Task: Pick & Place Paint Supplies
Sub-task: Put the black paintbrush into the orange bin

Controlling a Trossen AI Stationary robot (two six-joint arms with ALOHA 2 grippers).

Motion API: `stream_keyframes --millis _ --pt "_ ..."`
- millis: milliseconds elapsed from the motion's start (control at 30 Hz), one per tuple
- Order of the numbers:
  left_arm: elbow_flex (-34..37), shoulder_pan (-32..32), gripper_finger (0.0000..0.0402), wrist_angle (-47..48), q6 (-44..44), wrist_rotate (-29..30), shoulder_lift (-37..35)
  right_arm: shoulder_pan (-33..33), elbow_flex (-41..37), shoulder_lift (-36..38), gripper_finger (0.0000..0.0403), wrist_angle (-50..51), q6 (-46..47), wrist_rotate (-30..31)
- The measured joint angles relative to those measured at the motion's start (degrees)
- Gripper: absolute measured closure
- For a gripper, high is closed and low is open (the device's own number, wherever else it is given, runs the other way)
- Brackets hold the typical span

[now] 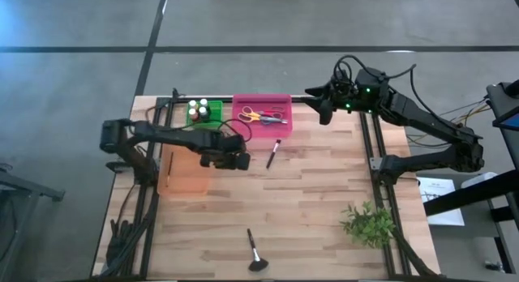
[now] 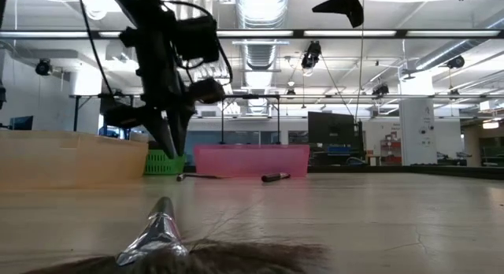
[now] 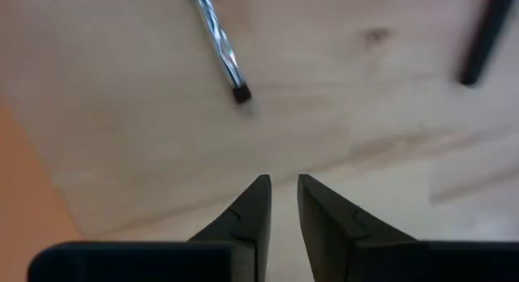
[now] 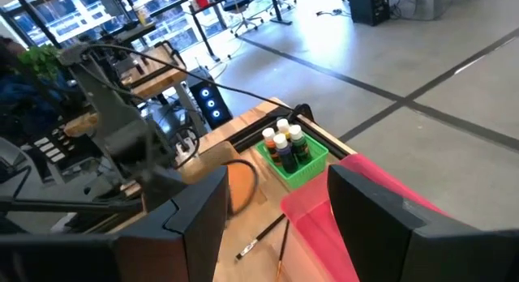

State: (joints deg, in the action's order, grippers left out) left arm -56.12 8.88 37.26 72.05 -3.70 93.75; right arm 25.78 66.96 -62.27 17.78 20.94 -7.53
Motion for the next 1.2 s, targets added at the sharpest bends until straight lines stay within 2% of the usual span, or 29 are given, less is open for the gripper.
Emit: stream_keyframes --millis 233,400,700,1200 --pt "-1.2 1.4 0.033 0.2 0.0 1.1 4.3 0.0 0.0 1.4 0.0196 1.7 -0.2 0.0" --pt "-0.6 2.2 0.033 -0.2 0.2 2.8 4.4 0.0 0.0 2.3 0.0196 3.4 -0.9 0.0" --pt "2.0 2.6 0.033 -3.4 0.2 2.6 4.4 0.0 0.0 3.1 0.0196 4.5 -1.3 0.1" --pt "2.1 2.9 0.033 -5.1 0.4 2.2 4.7 0.0 0.0 3.3 0.0196 4.5 -1.0 0.3"
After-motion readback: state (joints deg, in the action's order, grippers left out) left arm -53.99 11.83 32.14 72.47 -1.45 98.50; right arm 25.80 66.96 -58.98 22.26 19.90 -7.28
